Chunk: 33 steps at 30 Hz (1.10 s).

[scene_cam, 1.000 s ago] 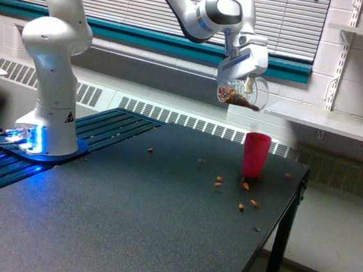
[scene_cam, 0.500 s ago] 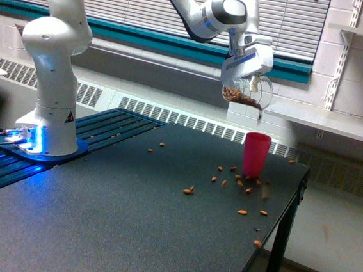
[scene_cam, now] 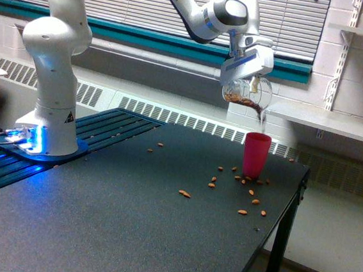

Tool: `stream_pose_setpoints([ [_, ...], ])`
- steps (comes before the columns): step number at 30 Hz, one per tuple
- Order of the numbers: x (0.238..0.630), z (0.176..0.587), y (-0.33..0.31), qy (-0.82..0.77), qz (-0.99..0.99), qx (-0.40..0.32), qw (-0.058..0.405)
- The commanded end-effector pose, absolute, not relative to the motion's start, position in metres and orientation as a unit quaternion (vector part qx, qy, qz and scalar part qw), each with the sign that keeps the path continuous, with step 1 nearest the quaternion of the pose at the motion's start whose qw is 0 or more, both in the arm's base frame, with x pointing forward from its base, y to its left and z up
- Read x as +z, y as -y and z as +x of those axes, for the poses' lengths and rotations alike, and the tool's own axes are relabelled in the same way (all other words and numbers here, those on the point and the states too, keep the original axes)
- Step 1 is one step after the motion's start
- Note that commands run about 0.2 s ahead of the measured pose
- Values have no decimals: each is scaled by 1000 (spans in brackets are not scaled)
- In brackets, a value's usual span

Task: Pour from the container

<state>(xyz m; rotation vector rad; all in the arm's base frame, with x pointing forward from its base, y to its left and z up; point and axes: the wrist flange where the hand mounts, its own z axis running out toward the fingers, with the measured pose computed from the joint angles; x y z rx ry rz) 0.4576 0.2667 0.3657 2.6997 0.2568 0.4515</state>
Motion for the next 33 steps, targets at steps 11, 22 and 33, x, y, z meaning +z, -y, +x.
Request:
stream_pose_setpoints([
  [11, 369, 468, -259, -99, 962, 149, 208],
  [22, 394, 505, -242, -114, 960, 135, 215],
  [33, 410, 529, -233, -118, 960, 132, 219],
])
